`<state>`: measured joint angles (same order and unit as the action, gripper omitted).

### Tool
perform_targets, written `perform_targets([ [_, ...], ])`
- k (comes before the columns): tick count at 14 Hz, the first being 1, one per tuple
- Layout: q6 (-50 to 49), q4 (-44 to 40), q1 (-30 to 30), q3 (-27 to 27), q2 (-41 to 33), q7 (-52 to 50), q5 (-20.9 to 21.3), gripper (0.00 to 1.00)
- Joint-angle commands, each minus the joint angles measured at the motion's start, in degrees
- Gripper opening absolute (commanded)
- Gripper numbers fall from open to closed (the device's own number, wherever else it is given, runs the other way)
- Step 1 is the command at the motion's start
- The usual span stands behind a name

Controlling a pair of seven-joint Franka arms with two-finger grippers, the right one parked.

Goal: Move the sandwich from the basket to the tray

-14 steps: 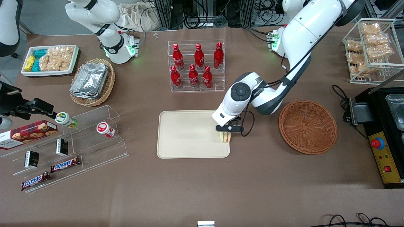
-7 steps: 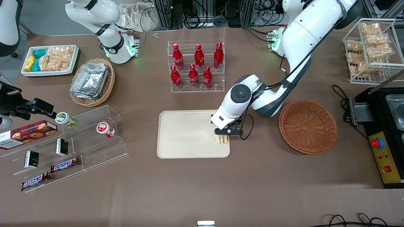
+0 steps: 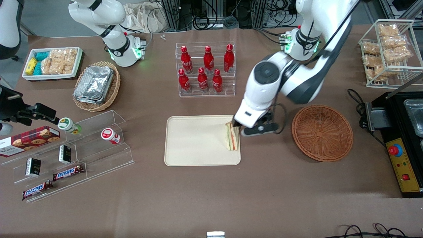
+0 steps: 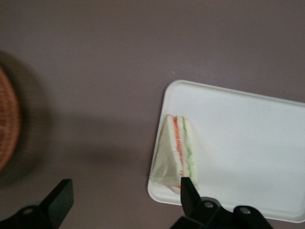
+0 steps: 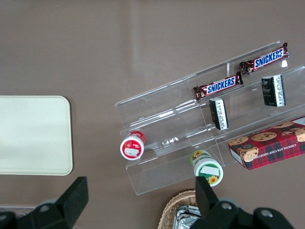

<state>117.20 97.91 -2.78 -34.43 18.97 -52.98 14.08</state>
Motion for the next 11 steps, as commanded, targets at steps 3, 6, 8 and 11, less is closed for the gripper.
perform_targets([
  [3,-14.2,-3.3,10.2,0.1,-8.0,15.4,-10.7,1.0],
  [6,-24.7,-10.1,16.7,0.1,-8.0,22.9,-12.4,1.0],
  [8,-29.2,-12.6,20.0,0.1,-8.8,25.1,-13.0,1.0],
  [11,-34.1,-12.3,24.7,0.3,-12.9,32.0,-13.9,1.0],
])
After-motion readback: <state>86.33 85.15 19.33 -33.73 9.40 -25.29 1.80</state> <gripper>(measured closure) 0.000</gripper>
